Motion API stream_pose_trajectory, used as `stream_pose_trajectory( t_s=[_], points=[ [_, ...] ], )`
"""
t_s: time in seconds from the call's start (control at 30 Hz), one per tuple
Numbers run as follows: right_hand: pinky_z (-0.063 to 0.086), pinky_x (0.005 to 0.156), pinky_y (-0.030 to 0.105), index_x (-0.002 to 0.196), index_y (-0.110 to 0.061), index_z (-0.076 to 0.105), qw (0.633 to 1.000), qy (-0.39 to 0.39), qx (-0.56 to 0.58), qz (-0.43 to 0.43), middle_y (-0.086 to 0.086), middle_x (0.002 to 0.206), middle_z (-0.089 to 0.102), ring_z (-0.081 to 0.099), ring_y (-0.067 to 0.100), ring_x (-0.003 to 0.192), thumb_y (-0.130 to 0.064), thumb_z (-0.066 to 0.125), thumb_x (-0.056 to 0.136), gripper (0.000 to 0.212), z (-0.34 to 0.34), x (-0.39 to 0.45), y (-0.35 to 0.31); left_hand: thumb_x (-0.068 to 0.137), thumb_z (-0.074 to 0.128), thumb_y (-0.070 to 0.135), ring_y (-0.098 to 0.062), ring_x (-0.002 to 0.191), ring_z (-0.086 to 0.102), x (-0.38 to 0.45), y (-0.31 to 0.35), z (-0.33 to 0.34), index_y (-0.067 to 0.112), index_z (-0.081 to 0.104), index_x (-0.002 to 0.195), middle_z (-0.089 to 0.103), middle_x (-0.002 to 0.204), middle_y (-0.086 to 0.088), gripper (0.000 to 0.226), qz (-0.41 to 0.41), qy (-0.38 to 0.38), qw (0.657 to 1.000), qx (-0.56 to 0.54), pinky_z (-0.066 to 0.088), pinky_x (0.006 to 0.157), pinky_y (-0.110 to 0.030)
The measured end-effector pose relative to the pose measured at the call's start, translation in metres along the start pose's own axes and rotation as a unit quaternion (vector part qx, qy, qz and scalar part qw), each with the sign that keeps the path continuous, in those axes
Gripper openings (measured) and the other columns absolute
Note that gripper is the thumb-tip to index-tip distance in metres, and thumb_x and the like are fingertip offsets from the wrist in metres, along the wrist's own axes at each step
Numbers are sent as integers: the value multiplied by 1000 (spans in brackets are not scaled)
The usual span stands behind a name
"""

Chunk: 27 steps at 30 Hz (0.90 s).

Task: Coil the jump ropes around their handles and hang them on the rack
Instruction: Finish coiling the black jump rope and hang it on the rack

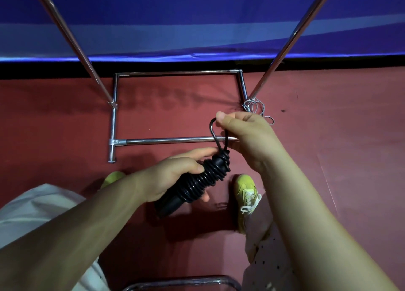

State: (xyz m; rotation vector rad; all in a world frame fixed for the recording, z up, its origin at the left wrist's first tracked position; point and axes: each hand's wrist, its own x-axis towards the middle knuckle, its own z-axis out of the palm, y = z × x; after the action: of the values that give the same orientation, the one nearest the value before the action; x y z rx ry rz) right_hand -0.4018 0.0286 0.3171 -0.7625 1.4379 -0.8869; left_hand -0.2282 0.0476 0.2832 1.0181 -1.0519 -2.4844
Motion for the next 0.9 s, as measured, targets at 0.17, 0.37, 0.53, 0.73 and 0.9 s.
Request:
stream_pose_trajectory(
  t_s=[0.17, 0.37, 0.53, 0.73, 0.9],
  points=[
    [45, 94, 40, 86, -17, 71, 996, -57, -48, 40, -1, 92, 72, 64, 16, 88, -46, 51, 93, 36, -6, 0, 4, 57, 71, 34, -31, 61, 66, -2, 3, -3, 23, 51, 118, 67, 86, -11, 65, 28, 1, 999, -30, 44, 39, -24],
    [41, 87, 33, 111, -8, 68, 995, -96, -37, -15, 3, 106, 69, 62, 16, 99, -45, 55, 80, 50, -10, -21, 4, 59, 62, 41, -28, 77, 71, -7, 21, 4, 14, 65, 105, 72, 94, -10, 53, 67, 49, 994, -77, 51, 45, -25],
    [40, 80, 34, 90, -10, 62, 995, -78, 27, -50, 4, 81, 65, 57, 17, 77, -37, 59, 78, 30, -4, -43, -21, 74, 60, 28, -26, 76, 71, -22, 46, 28, 11, 63, 106, 73, 93, -11, 36, 56, 66, 995, -46, 54, 47, -27],
    [44, 80, 31, 85, -15, 62, 991, -27, 18, -132, 1, 77, 62, 54, 18, 78, -17, 62, 91, 7, -3, -69, -99, 67, 60, 40, -17, 62, 64, -41, 128, 61, 15, 65, 92, 67, 76, -5, 36, 75, 134, 987, 45, 56, 56, -32],
    [57, 71, 31, 109, -3, 56, 973, 47, 82, -208, 10, 97, 62, 63, 17, 82, -8, 64, 90, 21, 3, -89, -168, 92, 46, 49, -14, 70, 61, -64, 184, 87, 22, 68, 95, 70, 86, -1, 35, 134, 154, 974, 102, 47, 68, -30]
  ],
)
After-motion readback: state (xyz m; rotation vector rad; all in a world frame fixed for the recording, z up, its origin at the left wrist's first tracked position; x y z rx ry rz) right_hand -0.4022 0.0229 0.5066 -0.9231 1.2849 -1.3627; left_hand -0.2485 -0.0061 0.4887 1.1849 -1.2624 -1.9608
